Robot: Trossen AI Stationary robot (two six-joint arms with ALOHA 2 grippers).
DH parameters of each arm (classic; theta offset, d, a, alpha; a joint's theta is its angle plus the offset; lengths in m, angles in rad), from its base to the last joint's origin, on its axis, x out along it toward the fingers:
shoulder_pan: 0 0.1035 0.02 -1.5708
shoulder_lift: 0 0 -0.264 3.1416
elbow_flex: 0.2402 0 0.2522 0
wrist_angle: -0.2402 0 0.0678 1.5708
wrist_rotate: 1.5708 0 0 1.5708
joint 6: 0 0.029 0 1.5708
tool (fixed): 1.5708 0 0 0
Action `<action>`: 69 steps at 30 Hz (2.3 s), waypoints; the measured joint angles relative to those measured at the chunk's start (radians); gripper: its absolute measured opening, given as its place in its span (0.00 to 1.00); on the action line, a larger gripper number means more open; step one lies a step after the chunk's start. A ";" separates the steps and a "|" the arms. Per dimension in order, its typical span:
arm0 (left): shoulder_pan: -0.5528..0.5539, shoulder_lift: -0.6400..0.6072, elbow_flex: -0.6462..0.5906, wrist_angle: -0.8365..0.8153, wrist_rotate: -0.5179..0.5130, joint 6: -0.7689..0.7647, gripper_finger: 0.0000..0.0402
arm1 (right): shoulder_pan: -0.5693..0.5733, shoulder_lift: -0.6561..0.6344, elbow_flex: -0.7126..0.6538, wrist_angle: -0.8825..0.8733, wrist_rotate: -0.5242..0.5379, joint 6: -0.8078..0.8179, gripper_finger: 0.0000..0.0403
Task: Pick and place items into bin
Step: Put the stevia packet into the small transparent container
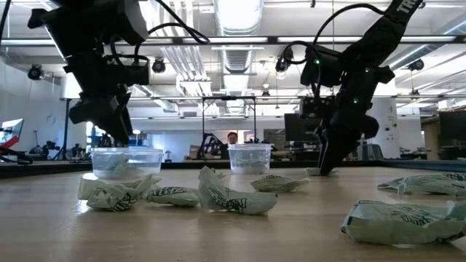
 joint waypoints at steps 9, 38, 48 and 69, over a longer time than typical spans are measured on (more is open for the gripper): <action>0.000 0.000 0.000 0.000 0.000 0.000 0.40 | -0.001 0.000 -0.001 0.004 0.006 -0.044 0.10; 0.000 0.000 0.002 0.001 0.000 0.001 0.40 | -0.005 -0.002 0.149 0.261 0.006 -0.296 0.04; 0.000 0.000 0.001 0.006 -0.001 0.001 0.40 | -0.048 0.056 0.157 0.484 0.037 -0.317 0.04; 0.000 0.000 0.001 0.005 -0.001 0.009 0.40 | -0.102 0.163 0.190 0.474 0.040 -0.253 0.10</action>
